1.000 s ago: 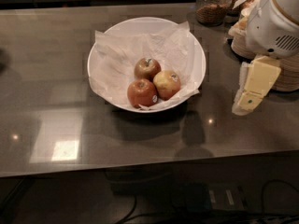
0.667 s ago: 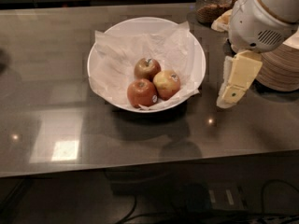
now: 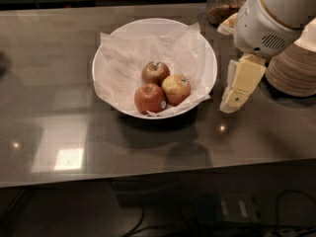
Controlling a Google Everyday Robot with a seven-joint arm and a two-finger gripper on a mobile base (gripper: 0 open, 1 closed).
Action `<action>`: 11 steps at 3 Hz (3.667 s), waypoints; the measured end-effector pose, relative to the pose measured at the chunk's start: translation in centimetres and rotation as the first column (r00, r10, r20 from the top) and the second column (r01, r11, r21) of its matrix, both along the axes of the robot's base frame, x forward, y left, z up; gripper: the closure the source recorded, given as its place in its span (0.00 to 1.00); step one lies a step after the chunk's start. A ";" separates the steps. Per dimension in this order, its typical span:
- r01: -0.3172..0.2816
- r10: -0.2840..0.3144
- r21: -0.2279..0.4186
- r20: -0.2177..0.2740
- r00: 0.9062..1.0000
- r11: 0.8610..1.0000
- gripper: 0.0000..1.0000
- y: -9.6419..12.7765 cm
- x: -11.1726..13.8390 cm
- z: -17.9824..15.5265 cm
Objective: Pick apple from white bowl
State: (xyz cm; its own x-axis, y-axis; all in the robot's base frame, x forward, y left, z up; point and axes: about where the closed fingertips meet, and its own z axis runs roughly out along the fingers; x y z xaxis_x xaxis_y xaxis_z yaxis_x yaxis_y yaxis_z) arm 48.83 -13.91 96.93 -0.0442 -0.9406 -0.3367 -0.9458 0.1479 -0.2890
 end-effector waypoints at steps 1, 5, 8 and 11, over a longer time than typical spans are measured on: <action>-0.012 0.012 0.040 -0.001 1.000 0.999 0.00 1.3 1.4 -0.8; -0.105 0.110 0.156 -0.022 0.994 0.982 0.19 7.0 6.0 -3.0; -0.171 0.176 0.139 -0.026 0.984 0.975 0.26 7.7 7.0 -5.8; -0.172 0.181 0.145 -0.051 0.982 0.974 0.33 7.7 6.5 -7.1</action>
Offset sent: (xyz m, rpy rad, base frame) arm 0.0624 0.0607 -0.0326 0.1727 0.0413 0.0938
